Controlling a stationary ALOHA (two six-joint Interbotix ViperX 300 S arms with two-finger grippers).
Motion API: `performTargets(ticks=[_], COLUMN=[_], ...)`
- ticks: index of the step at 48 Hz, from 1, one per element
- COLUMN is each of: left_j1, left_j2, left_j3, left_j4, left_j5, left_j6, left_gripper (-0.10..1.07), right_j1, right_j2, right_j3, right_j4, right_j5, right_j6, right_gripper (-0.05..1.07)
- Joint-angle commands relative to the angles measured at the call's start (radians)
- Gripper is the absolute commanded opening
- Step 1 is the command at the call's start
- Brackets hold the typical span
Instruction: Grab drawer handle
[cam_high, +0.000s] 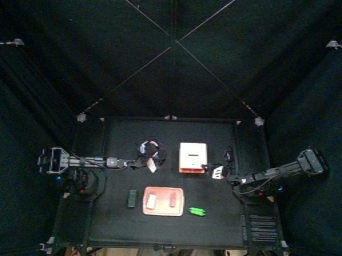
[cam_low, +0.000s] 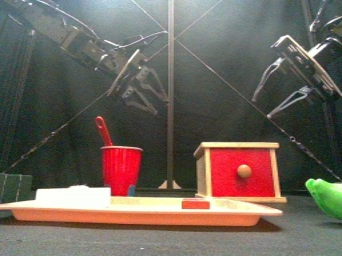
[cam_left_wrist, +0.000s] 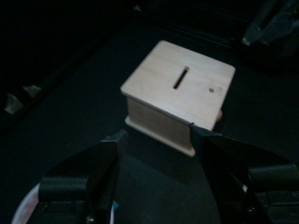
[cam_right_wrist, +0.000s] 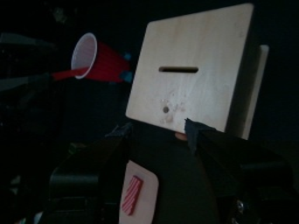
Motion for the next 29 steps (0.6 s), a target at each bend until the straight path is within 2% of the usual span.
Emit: performTargets(ticks=[1, 5, 8, 17, 21, 25, 29], left_j1=[0.011, 0.020, 0.034, 0.160, 0.193, 0.207, 0.207], left_j2=[0.005, 0.012, 0.017, 0.049, 0.086, 0.137, 0.198], left_j3=[-0.038, -0.058, -0.075, -0.155, -0.181, -0.202, -0.239], left_j4=[0.017, 0.021, 0.035, 0.094, 0.109, 0.132, 0.146], left_j5=[0.012, 0.000, -0.046, -0.379, -0.480, -0.531, -0.538], left_j6=[-0.002, 0.009, 0.014, 0.012, 0.017, 0.031, 0.072], left_gripper=[0.92, 0.92, 0.92, 0.92, 0.92, 0.92, 0.92], right_j1=[0.021, 0.048, 0.064, 0.084, 0.084, 0.086, 0.087], right_j2=[-0.005, -0.011, -0.011, -0.005, -0.002, -0.005, -0.008], right_j3=[-0.060, -0.086, -0.097, -0.104, -0.106, -0.106, -0.106], right_j4=[0.015, 0.044, 0.069, 0.153, 0.195, 0.233, 0.275], right_j5=[0.089, 0.164, 0.210, 0.258, 0.256, 0.253, 0.253], right_j6=[-0.006, -0.008, -0.008, -0.006, -0.009, -0.014, -0.040], right_gripper=[0.85, 0.85, 0.85, 0.85, 0.85, 0.85, 0.85])
